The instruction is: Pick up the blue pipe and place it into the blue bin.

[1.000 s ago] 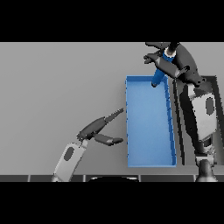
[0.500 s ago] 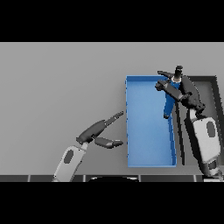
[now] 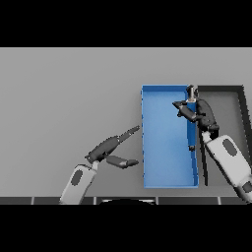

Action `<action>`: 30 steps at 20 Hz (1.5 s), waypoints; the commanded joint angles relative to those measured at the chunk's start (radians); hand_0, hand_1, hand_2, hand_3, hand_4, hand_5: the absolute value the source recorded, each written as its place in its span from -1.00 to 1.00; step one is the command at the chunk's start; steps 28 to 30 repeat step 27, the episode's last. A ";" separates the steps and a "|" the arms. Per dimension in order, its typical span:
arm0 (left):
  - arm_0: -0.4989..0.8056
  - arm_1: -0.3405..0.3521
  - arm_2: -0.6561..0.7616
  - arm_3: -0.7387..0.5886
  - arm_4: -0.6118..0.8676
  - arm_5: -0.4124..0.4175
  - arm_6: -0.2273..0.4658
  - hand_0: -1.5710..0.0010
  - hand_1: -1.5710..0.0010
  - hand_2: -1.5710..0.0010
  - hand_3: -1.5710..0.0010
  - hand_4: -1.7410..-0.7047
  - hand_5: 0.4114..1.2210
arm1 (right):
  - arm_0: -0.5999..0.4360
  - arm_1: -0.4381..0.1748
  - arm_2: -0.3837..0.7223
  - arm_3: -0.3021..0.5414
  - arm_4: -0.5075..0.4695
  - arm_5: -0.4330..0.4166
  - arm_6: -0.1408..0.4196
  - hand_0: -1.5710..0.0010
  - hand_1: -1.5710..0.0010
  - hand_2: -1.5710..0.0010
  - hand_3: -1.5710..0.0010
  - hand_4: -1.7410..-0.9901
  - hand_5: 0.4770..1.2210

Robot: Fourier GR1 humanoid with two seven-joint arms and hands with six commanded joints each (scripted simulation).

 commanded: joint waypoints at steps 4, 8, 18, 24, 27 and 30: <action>-0.009 0.002 0.015 0.008 0.010 0.000 0.006 1.00 1.00 1.00 1.00 0.67 -0.96 | -0.083 -0.137 0.224 0.080 -0.153 0.017 0.024 0.39 0.44 0.44 0.67 0.24 0.90; -0.001 0.001 0.015 -0.003 0.020 -0.005 0.019 1.00 1.00 1.00 1.00 0.65 -0.96 | -0.228 -0.224 0.463 0.105 -0.230 0.064 0.024 0.75 0.77 0.77 0.87 0.68 0.35; 0.009 -0.003 -0.001 -0.007 -0.002 0.007 0.019 1.00 1.00 1.00 1.00 0.65 -0.96 | -0.275 -0.246 0.561 0.120 -0.210 0.076 0.023 0.97 0.98 0.98 0.99 0.89 -0.41; -0.017 -0.003 0.011 0.003 0.002 0.008 0.013 1.00 1.00 1.00 1.00 0.65 -0.95 | -0.280 -0.245 0.572 0.112 -0.200 0.087 0.024 0.99 0.99 0.99 1.00 0.91 -0.51; -0.001 0.000 0.004 -0.044 0.017 0.000 0.036 1.00 1.00 1.00 1.00 0.65 -0.95 | -0.284 -0.246 0.568 0.124 -0.200 0.099 0.019 0.99 0.99 0.99 1.00 0.91 -0.55; -0.001 0.000 0.004 -0.044 0.017 0.000 0.036 1.00 1.00 1.00 1.00 0.65 -0.95 | -0.284 -0.246 0.568 0.124 -0.200 0.099 0.019 0.99 0.99 0.99 1.00 0.91 -0.55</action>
